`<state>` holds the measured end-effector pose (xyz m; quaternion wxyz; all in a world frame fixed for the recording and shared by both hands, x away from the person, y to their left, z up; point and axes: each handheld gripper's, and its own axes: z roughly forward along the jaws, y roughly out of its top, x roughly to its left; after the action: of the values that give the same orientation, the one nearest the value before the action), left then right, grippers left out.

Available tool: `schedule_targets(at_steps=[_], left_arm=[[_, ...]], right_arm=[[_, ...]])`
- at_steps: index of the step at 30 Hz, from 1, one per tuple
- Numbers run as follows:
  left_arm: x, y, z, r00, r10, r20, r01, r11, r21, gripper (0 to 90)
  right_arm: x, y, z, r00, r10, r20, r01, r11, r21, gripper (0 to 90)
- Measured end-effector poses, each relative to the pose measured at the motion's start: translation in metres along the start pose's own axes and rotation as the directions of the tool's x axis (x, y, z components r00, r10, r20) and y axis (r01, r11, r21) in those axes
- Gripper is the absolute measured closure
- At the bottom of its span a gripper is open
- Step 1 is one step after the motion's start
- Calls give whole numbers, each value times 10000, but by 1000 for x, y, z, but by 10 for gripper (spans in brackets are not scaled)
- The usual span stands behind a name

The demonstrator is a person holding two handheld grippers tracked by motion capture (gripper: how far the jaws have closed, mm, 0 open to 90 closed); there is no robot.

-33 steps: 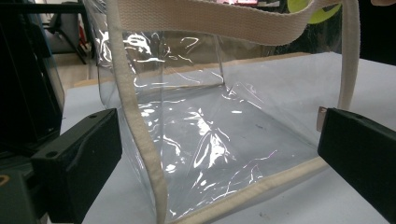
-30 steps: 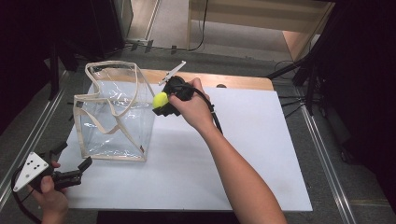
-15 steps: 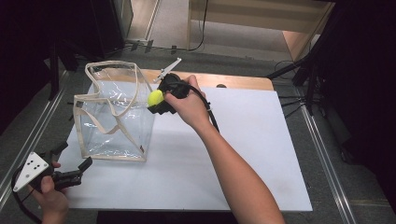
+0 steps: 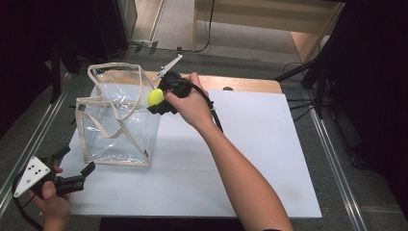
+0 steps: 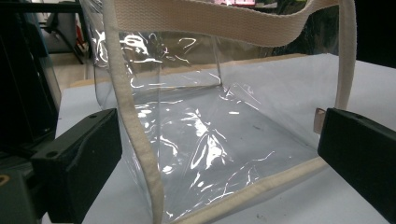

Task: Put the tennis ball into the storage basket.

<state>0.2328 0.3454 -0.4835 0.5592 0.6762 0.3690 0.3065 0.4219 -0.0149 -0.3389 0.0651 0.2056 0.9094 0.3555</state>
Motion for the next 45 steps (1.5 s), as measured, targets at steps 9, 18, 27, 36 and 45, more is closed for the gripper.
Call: schedule_targets(at_steps=[9, 18, 27, 36, 45], left_arm=[[0, 0, 0, 10000, -46, 27, 47, 10000, -36, 2], [0, 0, 0, 10000, -35, 58, 35, 10000, -59, 2], [0, 0, -1, 10000, -21, 33, 21, 10000, -18, 2], [0, 0, 0, 10000, -72, 31, 73, 10000, -63, 2], [0, 0, 0, 10000, -76, 49, 76, 9999, -73, 2]], right_arm=[[4, 12, -5, 10000, -79, 14, 79, 9999, -65, 236], [4, 24, -15, 9995, -287, 94, 289, 9993, -232, 236], [7, 34, -22, 9988, -462, 145, 466, 9985, -279, 236], [9, 47, -26, 9980, -611, 182, 617, 9976, -328, 236], [13, 56, -22, 9972, -741, 127, 746, 9964, -402, 236]])
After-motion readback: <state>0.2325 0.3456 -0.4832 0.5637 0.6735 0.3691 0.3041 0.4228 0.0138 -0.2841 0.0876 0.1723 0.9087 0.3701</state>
